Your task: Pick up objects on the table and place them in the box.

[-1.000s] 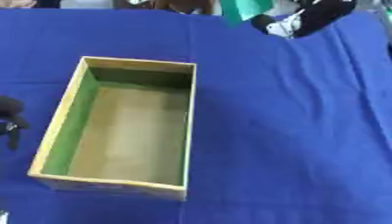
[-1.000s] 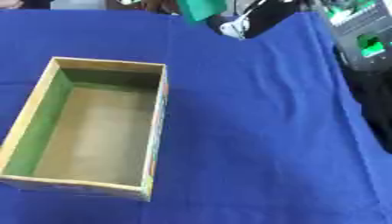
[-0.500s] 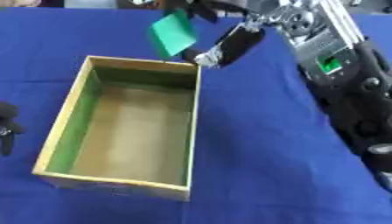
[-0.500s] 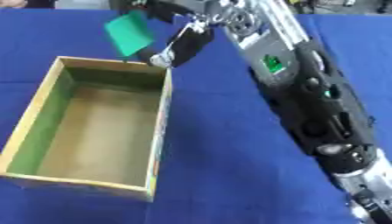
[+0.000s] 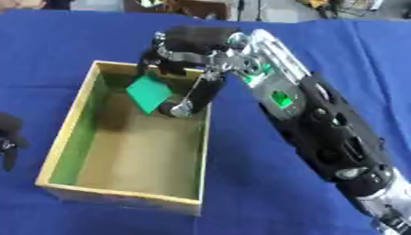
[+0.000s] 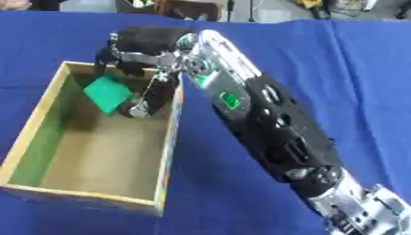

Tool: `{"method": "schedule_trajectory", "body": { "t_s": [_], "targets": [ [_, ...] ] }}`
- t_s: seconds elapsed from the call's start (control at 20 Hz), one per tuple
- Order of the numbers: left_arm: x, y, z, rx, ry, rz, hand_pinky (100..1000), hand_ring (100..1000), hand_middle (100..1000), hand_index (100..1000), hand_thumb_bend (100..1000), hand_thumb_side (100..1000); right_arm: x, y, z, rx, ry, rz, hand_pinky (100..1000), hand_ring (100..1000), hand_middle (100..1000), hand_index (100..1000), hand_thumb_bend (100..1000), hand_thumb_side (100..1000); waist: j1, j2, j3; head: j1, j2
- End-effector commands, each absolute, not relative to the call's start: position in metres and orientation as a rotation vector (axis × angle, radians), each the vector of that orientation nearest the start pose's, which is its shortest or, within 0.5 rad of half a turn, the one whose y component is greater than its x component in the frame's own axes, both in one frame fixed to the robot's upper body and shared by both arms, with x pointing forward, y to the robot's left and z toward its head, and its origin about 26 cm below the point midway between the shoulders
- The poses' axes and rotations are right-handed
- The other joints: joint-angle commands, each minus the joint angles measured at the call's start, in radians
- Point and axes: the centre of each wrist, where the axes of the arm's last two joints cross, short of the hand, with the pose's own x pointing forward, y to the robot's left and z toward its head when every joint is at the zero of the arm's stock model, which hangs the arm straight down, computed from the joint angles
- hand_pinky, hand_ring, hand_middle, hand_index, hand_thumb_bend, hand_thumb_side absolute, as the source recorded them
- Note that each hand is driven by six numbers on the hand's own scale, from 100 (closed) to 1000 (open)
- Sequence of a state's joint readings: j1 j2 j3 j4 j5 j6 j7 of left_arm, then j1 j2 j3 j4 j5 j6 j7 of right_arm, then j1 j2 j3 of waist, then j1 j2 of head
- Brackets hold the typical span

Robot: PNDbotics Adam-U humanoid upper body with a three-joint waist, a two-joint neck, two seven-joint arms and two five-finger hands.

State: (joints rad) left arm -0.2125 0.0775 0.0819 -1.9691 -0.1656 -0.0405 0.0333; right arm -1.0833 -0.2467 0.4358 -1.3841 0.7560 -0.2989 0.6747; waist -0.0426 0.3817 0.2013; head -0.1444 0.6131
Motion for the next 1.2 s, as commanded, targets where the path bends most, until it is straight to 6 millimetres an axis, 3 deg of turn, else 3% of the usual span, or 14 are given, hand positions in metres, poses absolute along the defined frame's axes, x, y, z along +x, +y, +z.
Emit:
{"method": "schedule_trajectory", "body": {
  "t_s": [0.05,0.3,0.35,0.4,0.45,0.5,0.55,0.6,0.65,0.75,0.9,1.1,1.15,1.2],
  "targets": [
    [0.296,0.246,0.160,0.234,-2.233,-0.141,100,368,491,476,100,923,0.405,-0.067,0.290,0.719,2.003,-2.577,654,606,212,210,100,206,0.003,-0.018,0.005,-0.007,-0.013],
    [0.296,0.246,0.160,0.227,-2.230,-0.144,100,368,491,476,100,916,0.413,-0.064,0.278,0.745,1.916,-2.648,658,623,256,260,100,204,0.000,-0.018,0.010,-0.009,-0.013],
    [0.296,0.246,0.160,0.227,-2.230,-0.144,100,368,491,476,100,920,0.414,-0.064,0.276,0.739,1.900,-2.658,684,687,397,396,100,202,0.000,-0.018,0.010,-0.010,-0.013],
    [0.296,0.246,0.160,0.226,-2.232,-0.144,100,368,491,476,100,921,0.415,-0.064,0.275,0.727,1.868,-2.674,698,724,474,476,100,200,0.000,-0.018,0.009,-0.010,-0.011],
    [0.296,0.246,0.160,0.227,-2.233,-0.142,100,368,491,477,100,922,0.415,-0.064,0.275,0.714,1.830,-2.690,733,788,640,663,100,182,-0.001,-0.018,0.009,-0.009,-0.011],
    [0.296,0.246,0.160,0.229,-2.233,-0.139,100,368,491,476,100,922,0.415,-0.064,0.275,0.698,1.790,-2.703,750,815,712,725,100,192,-0.002,-0.018,0.008,-0.009,-0.012],
    [0.296,0.246,0.160,0.230,-2.232,-0.137,100,369,491,477,100,924,0.414,-0.065,0.277,0.681,1.758,-2.706,785,869,805,851,100,653,-0.002,-0.019,0.007,-0.008,-0.012],
    [0.296,0.246,0.160,0.231,-2.232,-0.137,100,369,491,477,100,923,0.413,-0.066,0.281,0.667,1.728,-2.696,789,875,814,861,100,717,-0.003,-0.019,0.006,-0.007,-0.012],
    [0.296,0.247,0.161,0.232,-2.232,-0.136,100,369,491,477,100,924,0.411,-0.067,0.285,0.665,1.699,-2.678,814,922,852,905,620,1000,-0.003,-0.019,0.004,-0.005,-0.011],
    [0.296,0.248,0.161,0.242,-2.232,-0.127,100,369,491,477,100,924,0.404,-0.070,0.298,0.712,1.663,-2.612,823,939,858,925,728,1000,-0.003,-0.020,-0.002,-0.002,-0.010],
    [0.295,0.250,0.161,0.258,-2.231,-0.111,100,369,491,477,100,924,0.392,-0.081,0.318,0.804,1.759,-2.448,817,929,847,930,688,1000,-0.002,-0.020,-0.013,0.002,-0.009],
    [0.295,0.252,0.162,0.277,-2.230,-0.097,100,369,491,476,100,924,0.371,-0.108,0.342,0.896,2.046,-2.165,786,868,754,877,184,1000,0.000,-0.019,-0.029,0.016,-0.009],
    [0.295,0.253,0.162,0.283,-2.230,-0.093,100,369,491,476,100,924,0.364,-0.118,0.347,0.921,2.154,-2.070,775,847,717,859,100,1000,0.001,-0.018,-0.034,0.021,-0.010],
    [0.295,0.254,0.162,0.288,-2.231,-0.089,100,369,491,476,100,924,0.357,-0.129,0.351,0.944,2.282,-1.965,768,833,691,836,100,1000,0.002,-0.017,-0.039,0.026,-0.011]
  ]
}}
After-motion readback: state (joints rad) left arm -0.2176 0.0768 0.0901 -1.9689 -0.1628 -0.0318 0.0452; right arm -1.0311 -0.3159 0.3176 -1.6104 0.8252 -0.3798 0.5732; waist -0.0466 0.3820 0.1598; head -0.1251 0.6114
